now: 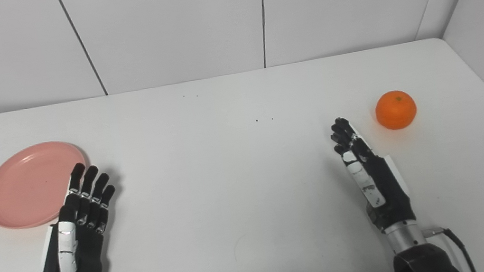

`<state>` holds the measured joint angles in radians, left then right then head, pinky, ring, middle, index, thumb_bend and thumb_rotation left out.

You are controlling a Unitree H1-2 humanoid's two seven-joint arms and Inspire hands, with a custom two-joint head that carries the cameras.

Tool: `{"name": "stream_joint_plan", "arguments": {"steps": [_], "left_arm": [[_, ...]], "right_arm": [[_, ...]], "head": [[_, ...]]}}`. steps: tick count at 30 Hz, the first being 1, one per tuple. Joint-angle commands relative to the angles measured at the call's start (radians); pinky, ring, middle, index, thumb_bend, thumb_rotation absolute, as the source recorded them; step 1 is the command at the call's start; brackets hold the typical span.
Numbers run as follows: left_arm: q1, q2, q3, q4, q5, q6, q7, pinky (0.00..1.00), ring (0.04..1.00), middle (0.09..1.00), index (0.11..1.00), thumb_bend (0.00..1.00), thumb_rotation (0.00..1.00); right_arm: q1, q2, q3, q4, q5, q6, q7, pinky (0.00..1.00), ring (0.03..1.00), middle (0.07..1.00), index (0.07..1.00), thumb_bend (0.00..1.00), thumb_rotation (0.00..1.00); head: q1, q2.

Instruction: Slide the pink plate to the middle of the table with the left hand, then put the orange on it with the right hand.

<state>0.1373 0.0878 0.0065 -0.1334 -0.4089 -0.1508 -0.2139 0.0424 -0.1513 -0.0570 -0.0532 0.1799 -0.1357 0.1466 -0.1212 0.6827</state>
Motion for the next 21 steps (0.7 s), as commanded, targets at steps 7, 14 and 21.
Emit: {"name": "stream_joint_plan", "arguments": {"steps": [7,14,21], "left_arm": [[0.157,-0.092,-0.017,0.178,0.005,-0.070,-0.003,0.98,0.980,1.000,1.000,0.74,0.72],[0.167,-0.117,-0.021,0.215,0.025,-0.165,0.010,0.99,0.986,1.000,1.000,0.75,0.69],[0.175,-0.122,-0.040,0.216,0.024,-0.178,0.023,1.00,1.000,1.000,1.000,0.72,0.67]], "right_arm": [[0.000,0.017,-0.001,0.101,0.028,-0.046,0.022,0.96,0.957,0.953,0.952,0.87,0.86],[0.014,0.000,0.004,0.118,0.023,-0.053,0.045,0.95,0.951,0.949,0.945,0.85,0.86],[0.015,-0.020,0.027,0.112,0.002,-0.070,0.072,0.94,0.950,0.956,0.946,0.85,0.87]], "head": [[0.013,-0.004],[0.062,-0.001],[0.071,0.006]]}}
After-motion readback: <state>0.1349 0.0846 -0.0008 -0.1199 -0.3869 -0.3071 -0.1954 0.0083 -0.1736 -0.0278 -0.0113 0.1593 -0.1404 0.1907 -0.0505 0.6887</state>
